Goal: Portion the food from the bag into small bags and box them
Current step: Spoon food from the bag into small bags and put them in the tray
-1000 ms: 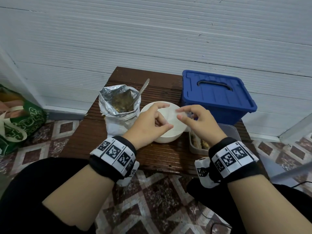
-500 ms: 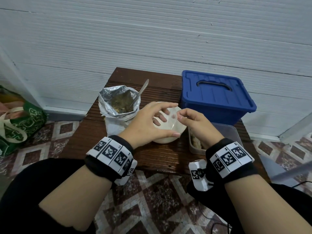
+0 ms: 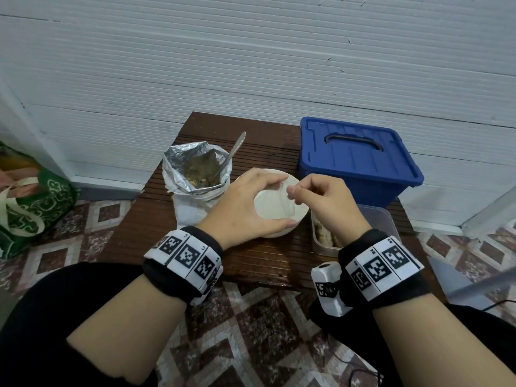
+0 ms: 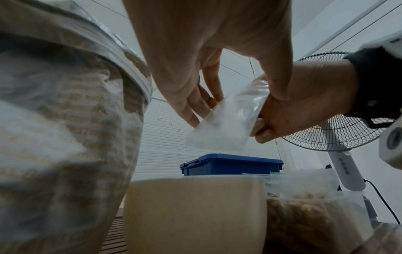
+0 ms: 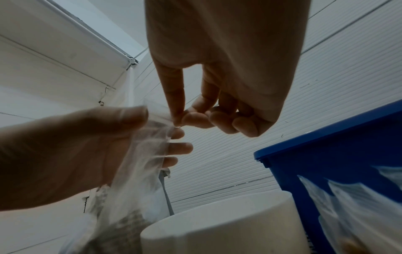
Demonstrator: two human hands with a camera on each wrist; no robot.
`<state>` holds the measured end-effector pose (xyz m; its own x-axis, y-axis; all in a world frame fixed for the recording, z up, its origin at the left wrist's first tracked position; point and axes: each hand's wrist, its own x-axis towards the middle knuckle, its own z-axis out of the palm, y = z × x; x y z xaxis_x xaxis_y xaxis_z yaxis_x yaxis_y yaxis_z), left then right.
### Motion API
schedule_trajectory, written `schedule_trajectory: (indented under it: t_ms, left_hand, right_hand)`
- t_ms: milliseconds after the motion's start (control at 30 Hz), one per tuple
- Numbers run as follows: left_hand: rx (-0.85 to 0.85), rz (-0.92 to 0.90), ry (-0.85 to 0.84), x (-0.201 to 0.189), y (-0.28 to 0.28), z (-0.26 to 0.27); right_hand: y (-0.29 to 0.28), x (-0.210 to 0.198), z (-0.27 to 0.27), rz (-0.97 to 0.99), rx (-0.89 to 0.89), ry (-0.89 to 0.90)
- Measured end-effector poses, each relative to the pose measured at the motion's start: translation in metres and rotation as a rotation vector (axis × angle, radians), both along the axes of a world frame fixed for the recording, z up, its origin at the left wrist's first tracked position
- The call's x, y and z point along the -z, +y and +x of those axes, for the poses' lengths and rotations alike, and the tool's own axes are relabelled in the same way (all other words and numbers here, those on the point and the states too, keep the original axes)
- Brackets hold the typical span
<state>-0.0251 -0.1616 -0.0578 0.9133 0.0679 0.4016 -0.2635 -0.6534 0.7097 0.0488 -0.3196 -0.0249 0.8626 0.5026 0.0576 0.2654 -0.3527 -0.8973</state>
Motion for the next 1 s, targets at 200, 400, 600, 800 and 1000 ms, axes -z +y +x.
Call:
schedule_trajectory:
  t_ms: [200,400,600,800,1000]
  left_hand:
    - [-0.011,0.004,-0.025,0.003,0.0,0.001]
    - [-0.046,0.057,-0.044,0.003,0.001,0.003]
    - [-0.051,0.078,-0.035,0.005,0.001,0.004]
    - [-0.086,0.002,-0.035,0.003,0.001,0.005]
    - [-0.159,-0.071,-0.059,-0.006,0.0,0.001]
  right_hand:
    - [0.0,0.001,0.001,0.047,0.028,0.001]
    - [0.002,-0.001,-0.003,0.032,-0.036,-0.059]
    - [0.004,-0.002,-0.004,-0.032,-0.041,-0.109]
    - [0.003,-0.001,-0.002,0.036,0.043,-0.055]
    - [0.003,0.003,0.005,0.143,0.192,-0.005]
